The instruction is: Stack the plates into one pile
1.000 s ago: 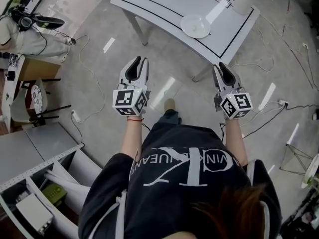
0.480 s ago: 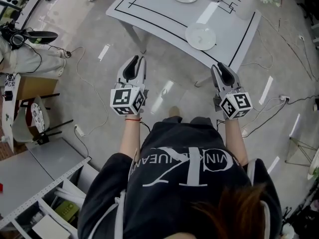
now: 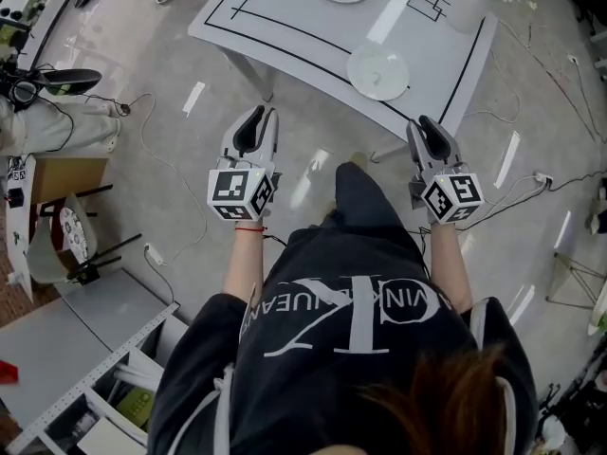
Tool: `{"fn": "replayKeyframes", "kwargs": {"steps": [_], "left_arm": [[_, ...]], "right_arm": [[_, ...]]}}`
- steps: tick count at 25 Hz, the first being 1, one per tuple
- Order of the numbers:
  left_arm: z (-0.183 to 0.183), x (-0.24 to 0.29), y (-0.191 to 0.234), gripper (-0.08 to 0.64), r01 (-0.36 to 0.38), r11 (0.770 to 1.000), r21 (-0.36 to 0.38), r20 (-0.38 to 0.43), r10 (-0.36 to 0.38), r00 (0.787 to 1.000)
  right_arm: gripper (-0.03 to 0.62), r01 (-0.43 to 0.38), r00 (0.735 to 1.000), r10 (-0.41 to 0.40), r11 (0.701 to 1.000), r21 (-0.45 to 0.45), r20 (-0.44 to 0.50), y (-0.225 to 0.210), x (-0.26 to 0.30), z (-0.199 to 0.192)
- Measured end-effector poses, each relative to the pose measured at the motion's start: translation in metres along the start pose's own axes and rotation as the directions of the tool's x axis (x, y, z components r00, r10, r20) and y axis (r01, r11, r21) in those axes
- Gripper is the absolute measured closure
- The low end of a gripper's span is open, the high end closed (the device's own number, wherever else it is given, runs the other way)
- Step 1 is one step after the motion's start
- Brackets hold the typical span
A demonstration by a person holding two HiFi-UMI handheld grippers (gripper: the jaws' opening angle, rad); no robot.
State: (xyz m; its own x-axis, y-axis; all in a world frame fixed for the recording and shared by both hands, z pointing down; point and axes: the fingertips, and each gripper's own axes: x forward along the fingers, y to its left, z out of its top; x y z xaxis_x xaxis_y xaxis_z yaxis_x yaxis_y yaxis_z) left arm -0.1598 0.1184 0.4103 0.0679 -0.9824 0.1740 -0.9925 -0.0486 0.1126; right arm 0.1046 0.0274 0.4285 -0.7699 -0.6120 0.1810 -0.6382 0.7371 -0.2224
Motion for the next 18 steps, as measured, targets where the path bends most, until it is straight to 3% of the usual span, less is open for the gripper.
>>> {"fn": "replayKeyframes", "kwargs": {"steps": [5,12,18], "left_arm": [[0.014,0.032,0.026,0.474,-0.022,1.0,-0.008,0.007,0.022,1.0],[0.032,0.103,0.027,0.474,0.036,0.999,-0.001,0.006,-0.036,0.999],[0.035,0.141,0.028,0.474,0.091,0.996,0.009,-0.041,-0.09,0.995]], "right_arm": [[0.502,-0.034,0.999,0.034,0.999,0.009,0.009,-0.008,0.043,0.011],[0.499,-0.048,0.999,0.047,0.998,-0.028,-0.02,-0.039,0.09,0.031],[0.491,-0.03,0.998,0.027,0.999,-0.041,-0.059,-0.07,0.124,0.043]]}}
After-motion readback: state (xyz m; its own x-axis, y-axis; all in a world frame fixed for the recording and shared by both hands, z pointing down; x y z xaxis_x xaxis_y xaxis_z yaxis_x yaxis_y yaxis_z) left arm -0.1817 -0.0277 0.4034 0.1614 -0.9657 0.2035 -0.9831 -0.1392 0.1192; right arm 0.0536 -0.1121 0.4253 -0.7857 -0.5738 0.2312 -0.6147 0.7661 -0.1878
